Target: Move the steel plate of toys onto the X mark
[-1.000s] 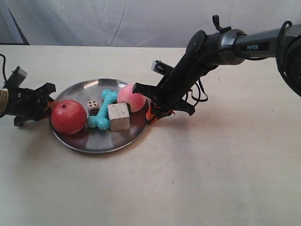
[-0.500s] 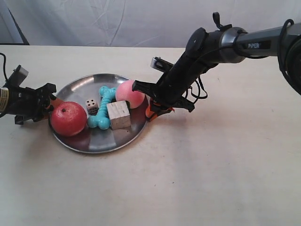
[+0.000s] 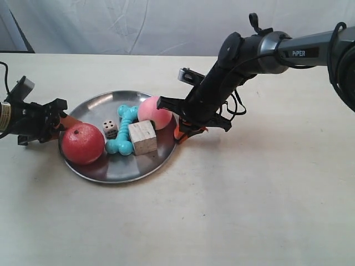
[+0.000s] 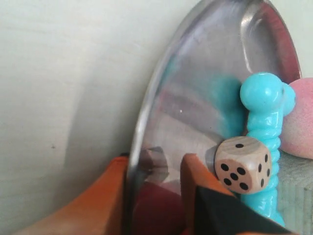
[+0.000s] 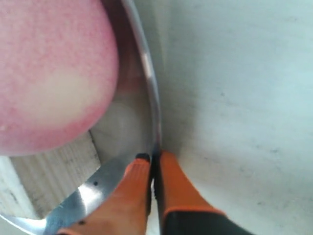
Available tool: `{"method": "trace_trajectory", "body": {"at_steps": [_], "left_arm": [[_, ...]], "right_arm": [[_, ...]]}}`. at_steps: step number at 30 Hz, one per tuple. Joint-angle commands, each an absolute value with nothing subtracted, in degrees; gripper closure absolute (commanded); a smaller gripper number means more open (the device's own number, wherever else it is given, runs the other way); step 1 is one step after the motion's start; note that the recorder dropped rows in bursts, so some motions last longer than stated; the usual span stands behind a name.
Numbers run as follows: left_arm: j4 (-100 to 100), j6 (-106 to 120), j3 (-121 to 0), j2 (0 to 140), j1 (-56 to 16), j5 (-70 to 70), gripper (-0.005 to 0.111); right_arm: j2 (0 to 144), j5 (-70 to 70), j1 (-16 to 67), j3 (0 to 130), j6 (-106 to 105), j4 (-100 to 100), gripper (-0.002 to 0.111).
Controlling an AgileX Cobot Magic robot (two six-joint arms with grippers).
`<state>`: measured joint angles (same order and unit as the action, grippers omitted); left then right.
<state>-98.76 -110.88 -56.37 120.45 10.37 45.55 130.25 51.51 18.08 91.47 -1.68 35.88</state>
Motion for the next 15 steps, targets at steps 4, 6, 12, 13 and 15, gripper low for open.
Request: {"method": "trace_trajectory", "body": {"at_steps": [4,6,12,13,15], "left_arm": [[-99.95,-109.26,-56.15,120.98,10.12,39.85,0.072],[-99.95,-109.33,-56.15,120.98,10.12,39.72,0.072],[-99.95,-108.93,-56.15,119.97,12.53,38.52,0.072],[-99.95,-108.93,-56.15,119.79,13.22,38.63,0.072],[-99.95,-108.93,-56.15,118.63,15.28,39.67,0.072]], "right_arm": [[129.51,52.71,18.43,91.77,-2.95,33.77,0.103],[129.51,52.71,18.43,91.77,-2.95,33.77,0.090],[128.83,53.81,18.32,91.77,-2.79,33.88,0.067],[128.38,53.81,18.32,91.77,-2.79,33.75,0.067],[127.00,53.69,17.97,91.77,-2.67,32.69,0.067]]}}
